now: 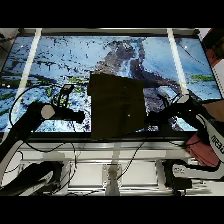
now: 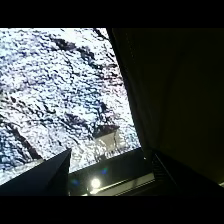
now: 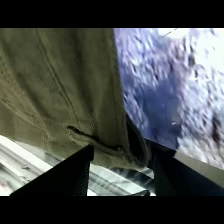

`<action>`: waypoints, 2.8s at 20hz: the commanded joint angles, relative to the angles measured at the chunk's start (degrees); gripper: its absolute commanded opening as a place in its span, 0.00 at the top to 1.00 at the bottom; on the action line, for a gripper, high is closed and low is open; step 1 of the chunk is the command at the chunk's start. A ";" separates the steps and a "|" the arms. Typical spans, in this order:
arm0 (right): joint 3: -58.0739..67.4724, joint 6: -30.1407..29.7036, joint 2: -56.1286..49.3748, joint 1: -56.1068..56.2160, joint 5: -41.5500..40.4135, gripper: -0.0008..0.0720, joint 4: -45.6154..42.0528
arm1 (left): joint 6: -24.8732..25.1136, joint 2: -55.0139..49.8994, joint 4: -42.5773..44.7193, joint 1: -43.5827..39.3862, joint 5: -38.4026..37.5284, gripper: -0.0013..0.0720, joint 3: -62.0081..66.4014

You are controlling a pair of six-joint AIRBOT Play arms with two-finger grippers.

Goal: Fold the clothes and pants, and hang the long-sleeved shirts on hangers.

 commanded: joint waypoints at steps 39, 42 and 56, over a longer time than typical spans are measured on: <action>0.22 -8.39 13.35 0.07 2.95 0.94 17.51 | 38.49 -21.84 -45.59 15.69 -16.83 0.97 0.63; 1.11 -8.13 24.06 0.07 2.99 0.94 21.57 | 38.45 -12.07 -45.57 19.08 -17.92 0.97 9.20; 21.20 10.27 49.35 4.74 7.85 0.94 24.83 | 19.41 32.48 -39.71 20.37 -3.61 0.98 18.80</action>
